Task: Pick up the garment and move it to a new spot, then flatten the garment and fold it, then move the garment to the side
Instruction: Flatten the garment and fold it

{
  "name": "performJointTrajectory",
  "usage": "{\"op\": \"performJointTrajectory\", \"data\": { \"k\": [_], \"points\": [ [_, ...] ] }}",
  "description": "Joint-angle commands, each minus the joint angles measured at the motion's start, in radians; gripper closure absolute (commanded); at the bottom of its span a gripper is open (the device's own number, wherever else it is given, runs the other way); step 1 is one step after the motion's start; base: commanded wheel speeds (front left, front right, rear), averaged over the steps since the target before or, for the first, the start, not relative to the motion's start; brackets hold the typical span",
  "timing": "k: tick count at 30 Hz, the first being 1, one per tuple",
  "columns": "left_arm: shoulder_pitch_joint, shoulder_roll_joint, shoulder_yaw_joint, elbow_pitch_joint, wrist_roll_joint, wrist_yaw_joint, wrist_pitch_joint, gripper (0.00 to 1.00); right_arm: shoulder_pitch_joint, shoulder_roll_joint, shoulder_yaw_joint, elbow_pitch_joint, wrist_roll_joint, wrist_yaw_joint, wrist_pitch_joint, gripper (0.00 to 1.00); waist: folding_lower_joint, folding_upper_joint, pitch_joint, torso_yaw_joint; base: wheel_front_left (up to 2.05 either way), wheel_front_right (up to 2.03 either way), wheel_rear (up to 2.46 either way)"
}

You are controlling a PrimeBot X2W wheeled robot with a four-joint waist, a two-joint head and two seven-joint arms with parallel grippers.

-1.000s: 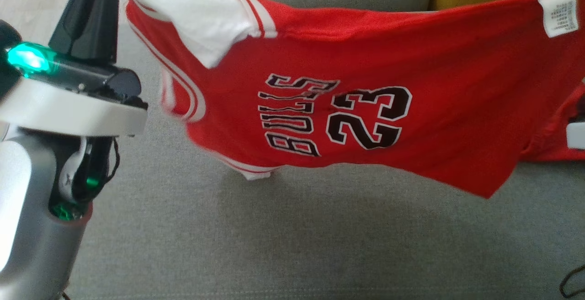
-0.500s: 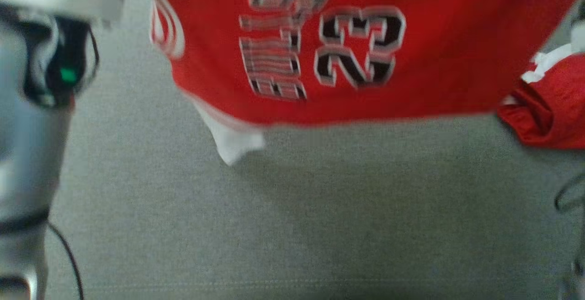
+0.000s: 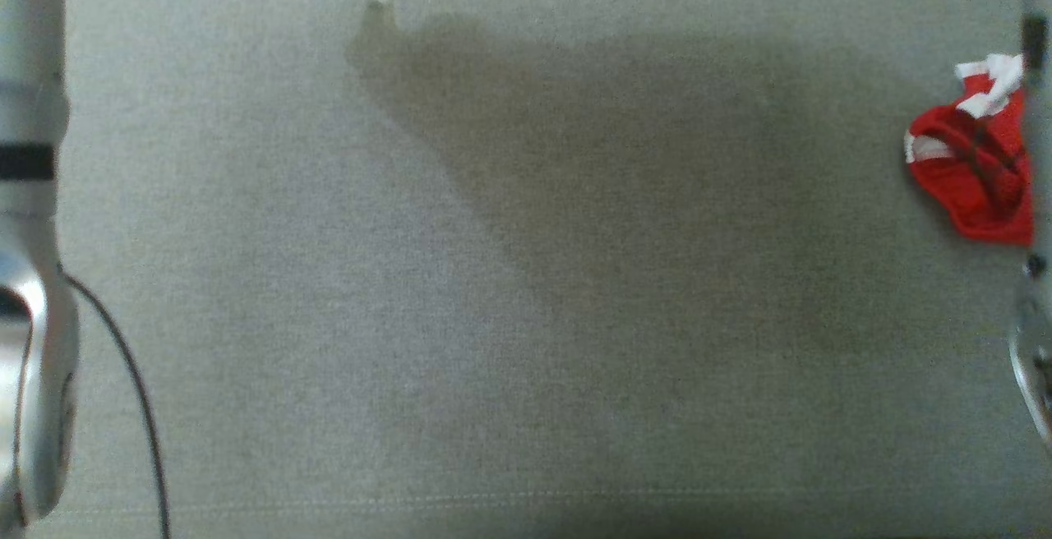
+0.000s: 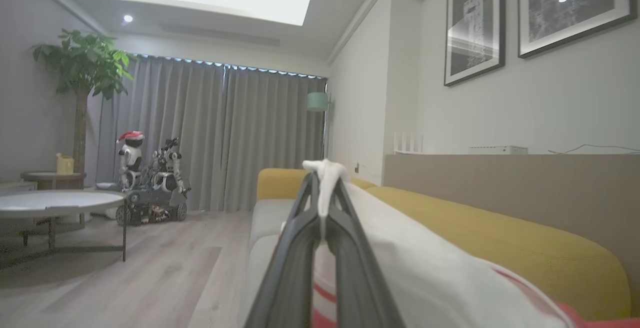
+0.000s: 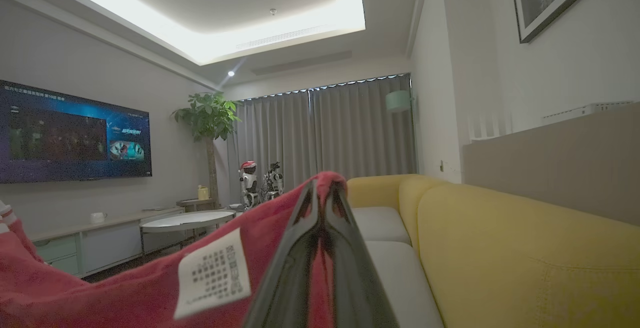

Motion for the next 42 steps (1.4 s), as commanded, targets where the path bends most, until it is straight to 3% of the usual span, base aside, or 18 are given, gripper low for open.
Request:
{"op": "performJointTrajectory", "data": {
  "k": [1,8,15,22,29,38,42],
  "points": [
    [-0.05,0.01,0.031,0.035,-0.009,0.002,-0.008,1.0,-0.052,0.038,0.029,0.057,-0.011,-0.001,-0.024,1.0,-0.0001,0.0,0.026,0.004,0.0,0.0,0.0],
    [-0.006,-0.092,0.047,0.295,-0.04,-0.022,-0.011,1.0,-0.093,0.094,0.135,0.422,0.005,-0.001,-0.083,1.0,-0.0001,0.0,0.096,0.02,0.0,0.0,0.0],
    [0.054,-0.139,0.07,0.418,-0.062,-0.04,-0.012,1.0,-0.084,0.116,0.188,0.578,0.061,-0.001,-0.097,1.0,-0.0001,0.0,0.139,0.023,0.0,0.0,0.0],
    [0.129,-0.159,0.089,0.493,-0.086,-0.061,-0.012,1.0,-0.009,0.119,0.252,0.614,0.139,-0.001,-0.127,1.0,-0.0001,0.0,0.141,0.018,0.0,0.0,0.0],
    [0.318,-0.149,0.126,0.365,-0.066,-0.073,-0.012,1.0,0.179,0.075,0.305,0.536,0.239,-0.001,-0.164,1.0,-0.0001,0.0,0.072,0.018,0.0,0.0,0.0],
    [0.72,-0.121,0.165,0.114,-0.005,-0.075,-0.012,1.0,0.51,0.014,0.315,0.421,0.356,-0.001,-0.166,1.0,-0.0001,0.0,-0.083,0.007,0.0,0.0,0.0],
    [0.932,-0.108,0.165,-0.042,0.011,-0.055,-0.011,1.0,0.674,-0.022,0.297,0.342,0.375,-0.001,-0.157,1.0,-0.0001,0.0,-0.161,0.004,0.0,0.0,0.0]
  ]
}}
